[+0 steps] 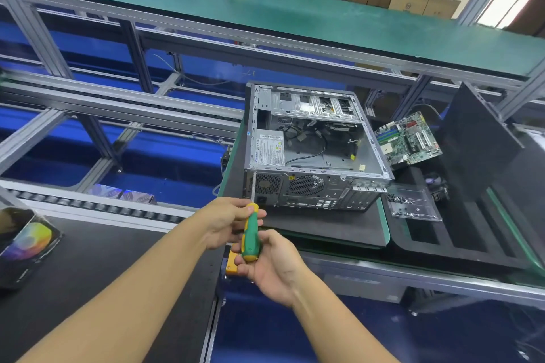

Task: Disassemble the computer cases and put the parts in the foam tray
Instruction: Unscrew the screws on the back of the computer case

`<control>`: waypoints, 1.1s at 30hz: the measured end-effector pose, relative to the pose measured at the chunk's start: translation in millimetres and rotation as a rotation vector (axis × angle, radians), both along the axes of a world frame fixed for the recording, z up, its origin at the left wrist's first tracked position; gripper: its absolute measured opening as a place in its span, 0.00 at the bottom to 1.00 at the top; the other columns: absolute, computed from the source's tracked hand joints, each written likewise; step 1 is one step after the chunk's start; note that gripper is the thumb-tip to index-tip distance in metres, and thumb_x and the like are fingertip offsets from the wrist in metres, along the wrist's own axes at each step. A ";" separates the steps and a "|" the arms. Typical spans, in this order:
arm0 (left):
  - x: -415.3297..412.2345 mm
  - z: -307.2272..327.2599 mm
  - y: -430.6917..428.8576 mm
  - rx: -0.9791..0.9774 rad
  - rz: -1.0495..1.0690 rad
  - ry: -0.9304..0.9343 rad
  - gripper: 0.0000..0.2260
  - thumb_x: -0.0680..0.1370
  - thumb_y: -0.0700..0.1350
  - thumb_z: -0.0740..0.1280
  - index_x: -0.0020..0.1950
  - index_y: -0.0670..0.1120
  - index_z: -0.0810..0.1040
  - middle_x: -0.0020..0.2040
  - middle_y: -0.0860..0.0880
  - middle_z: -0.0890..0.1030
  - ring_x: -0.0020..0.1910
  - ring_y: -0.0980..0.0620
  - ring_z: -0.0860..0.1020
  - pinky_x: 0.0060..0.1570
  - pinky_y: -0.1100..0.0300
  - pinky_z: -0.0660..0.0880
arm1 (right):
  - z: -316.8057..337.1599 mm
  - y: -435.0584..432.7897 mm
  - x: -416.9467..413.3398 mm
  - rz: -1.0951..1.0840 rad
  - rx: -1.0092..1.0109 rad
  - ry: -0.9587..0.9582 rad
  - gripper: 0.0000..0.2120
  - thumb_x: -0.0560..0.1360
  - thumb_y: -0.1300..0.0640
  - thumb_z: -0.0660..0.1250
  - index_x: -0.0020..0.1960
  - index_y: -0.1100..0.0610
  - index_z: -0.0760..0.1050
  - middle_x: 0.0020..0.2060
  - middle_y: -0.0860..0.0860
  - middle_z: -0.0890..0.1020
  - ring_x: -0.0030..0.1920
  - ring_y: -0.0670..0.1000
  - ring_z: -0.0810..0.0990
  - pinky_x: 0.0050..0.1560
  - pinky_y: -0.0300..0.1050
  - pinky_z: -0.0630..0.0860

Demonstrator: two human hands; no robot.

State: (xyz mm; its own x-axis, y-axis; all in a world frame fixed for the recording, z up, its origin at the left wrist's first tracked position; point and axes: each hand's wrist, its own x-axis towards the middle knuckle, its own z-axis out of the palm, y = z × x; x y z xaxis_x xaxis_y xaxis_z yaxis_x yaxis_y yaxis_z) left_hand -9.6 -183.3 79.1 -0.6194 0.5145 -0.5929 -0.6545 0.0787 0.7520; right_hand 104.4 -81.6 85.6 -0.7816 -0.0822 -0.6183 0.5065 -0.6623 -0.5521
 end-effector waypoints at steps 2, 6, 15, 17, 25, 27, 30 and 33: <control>-0.5 -0.6 -0.6 -0.045 -0.054 0.053 0.09 0.82 0.42 0.65 0.62 0.43 0.77 0.54 0.46 0.85 0.50 0.50 0.83 0.49 0.53 0.76 | -0.6 3.0 2.1 -0.023 -0.004 0.001 0.18 0.84 0.58 0.52 0.63 0.70 0.71 0.41 0.61 0.79 0.34 0.55 0.77 0.32 0.44 0.76; 2.6 0.7 2.3 -0.121 -0.089 0.163 0.18 0.73 0.52 0.75 0.55 0.41 0.80 0.41 0.48 0.82 0.38 0.54 0.79 0.37 0.61 0.76 | -2.0 2.2 2.9 -0.021 0.108 0.066 0.12 0.83 0.59 0.62 0.61 0.67 0.73 0.43 0.59 0.80 0.36 0.54 0.81 0.32 0.43 0.76; 0.4 4.0 -0.1 0.046 -0.037 0.033 0.11 0.80 0.35 0.66 0.62 0.36 0.76 0.53 0.40 0.85 0.49 0.47 0.85 0.41 0.57 0.79 | 2.1 0.7 0.6 -0.026 0.030 0.021 0.15 0.82 0.50 0.61 0.55 0.63 0.75 0.38 0.57 0.78 0.32 0.52 0.75 0.29 0.43 0.73; 1.1 3.6 -0.2 0.064 -0.075 0.031 0.10 0.82 0.37 0.63 0.62 0.37 0.77 0.56 0.41 0.84 0.53 0.46 0.84 0.44 0.56 0.79 | 3.5 4.0 0.6 -0.048 -0.025 0.023 0.17 0.83 0.54 0.56 0.57 0.66 0.75 0.40 0.60 0.80 0.33 0.53 0.77 0.28 0.43 0.75; 5.9 7.4 5.1 -0.078 -0.109 0.149 0.16 0.75 0.48 0.74 0.57 0.39 0.80 0.35 0.47 0.81 0.34 0.53 0.80 0.35 0.59 0.76 | -1.2 -1.7 1.5 -0.124 0.151 0.096 0.12 0.79 0.60 0.69 0.58 0.65 0.72 0.37 0.54 0.81 0.35 0.51 0.81 0.33 0.42 0.80; 3.4 8.6 4.4 -0.058 -0.086 0.134 0.11 0.77 0.42 0.72 0.56 0.39 0.81 0.38 0.45 0.84 0.35 0.53 0.82 0.37 0.59 0.77 | -1.6 -4.0 0.2 -0.148 0.132 0.083 0.15 0.78 0.60 0.71 0.60 0.64 0.71 0.35 0.53 0.80 0.33 0.50 0.80 0.32 0.42 0.80; -0.6 9.5 2.1 0.028 -0.052 0.072 0.08 0.80 0.36 0.66 0.58 0.38 0.80 0.52 0.40 0.85 0.45 0.48 0.84 0.41 0.57 0.79 | 2.0 -2.9 -1.8 -0.118 0.014 0.029 0.15 0.81 0.52 0.66 0.58 0.64 0.75 0.38 0.57 0.80 0.32 0.52 0.79 0.30 0.43 0.80; 0.9 10.0 1.7 0.054 -0.080 0.044 0.10 0.82 0.38 0.63 0.62 0.40 0.77 0.56 0.42 0.84 0.53 0.46 0.83 0.46 0.55 0.77 | 4.2 -0.6 -1.7 -0.087 -0.063 0.014 0.17 0.82 0.55 0.57 0.60 0.67 0.75 0.41 0.61 0.80 0.33 0.54 0.78 0.29 0.44 0.79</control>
State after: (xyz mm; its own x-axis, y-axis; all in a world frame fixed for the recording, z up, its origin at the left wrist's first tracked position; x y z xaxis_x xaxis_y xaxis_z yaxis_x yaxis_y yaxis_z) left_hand -8.7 -181.6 89.1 -0.6000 0.5938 -0.5361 -0.6136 0.0883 0.7846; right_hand 102.8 -82.2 89.7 -0.7960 -0.0520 -0.6031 0.4381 -0.7369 -0.5147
